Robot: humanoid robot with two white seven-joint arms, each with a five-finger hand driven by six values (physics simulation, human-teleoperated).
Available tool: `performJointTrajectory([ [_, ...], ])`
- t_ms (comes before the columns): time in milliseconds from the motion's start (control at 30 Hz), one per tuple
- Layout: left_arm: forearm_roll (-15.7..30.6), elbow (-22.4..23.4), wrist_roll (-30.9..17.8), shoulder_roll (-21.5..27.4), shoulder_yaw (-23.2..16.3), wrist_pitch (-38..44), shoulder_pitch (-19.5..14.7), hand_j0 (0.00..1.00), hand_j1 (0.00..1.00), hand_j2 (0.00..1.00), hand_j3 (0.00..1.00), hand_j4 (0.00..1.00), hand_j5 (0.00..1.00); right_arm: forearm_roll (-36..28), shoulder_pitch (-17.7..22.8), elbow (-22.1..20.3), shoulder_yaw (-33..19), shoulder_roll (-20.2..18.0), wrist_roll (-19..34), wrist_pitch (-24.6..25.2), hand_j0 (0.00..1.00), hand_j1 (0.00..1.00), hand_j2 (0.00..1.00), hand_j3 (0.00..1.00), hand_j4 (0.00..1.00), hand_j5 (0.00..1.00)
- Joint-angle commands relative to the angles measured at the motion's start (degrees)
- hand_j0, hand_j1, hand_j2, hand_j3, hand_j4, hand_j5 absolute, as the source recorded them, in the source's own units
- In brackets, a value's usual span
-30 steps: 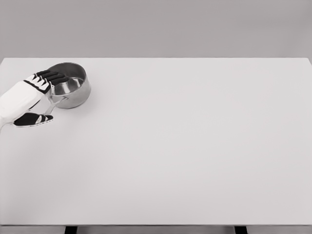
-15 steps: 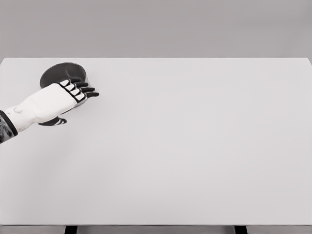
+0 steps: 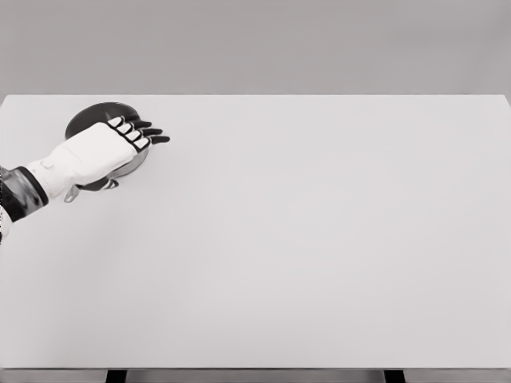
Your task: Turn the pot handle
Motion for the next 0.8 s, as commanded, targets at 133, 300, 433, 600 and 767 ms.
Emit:
performJointTrajectory([
  [133,-1.43,3.68,0.03,-0.85,-0.04,0.14,-0.09,1.00,1.00,1.00,1.00,1.00,1.00,0.01,0.00,0.00,0.00,0.00,0.01,0.01,1.00,1.00,1.00,1.00,1.00,1.00],
  [300,-3.80,3.68,0.03,-1.21,0.14,0.14,-0.09,1.00,1.00,1.00,1.00,1.00,1.00,0.01,0.00,0.00,0.00,0.00,0.01,0.01,1.00,1.00,1.00,1.00,1.00,1.00],
  [433,-3.98,3.68,0.03,-0.85,0.14,0.14,0.00,1.00,1.00,1.00,1.00,1.00,1.00,0.01,0.00,0.00,0.00,0.00,0.01,0.01,1.00,1.00,1.00,1.00,1.00,1.00],
  [600,-4.42,3.77,0.03,-0.50,0.67,0.14,0.00,1.00,1.00,1.00,1.00,1.00,1.00,0.01,0.00,0.00,0.00,0.00,0.01,0.01,1.00,1.00,1.00,1.00,1.00,1.00],
  [767,-4.77,4.47,0.03,-0.33,0.76,0.16,0.00,1.00,1.00,1.00,1.00,1.00,1.00,0.01,0.00,0.00,0.00,0.00,0.01,0.01,1.00,1.00,1.00,1.00,1.00,1.00],
])
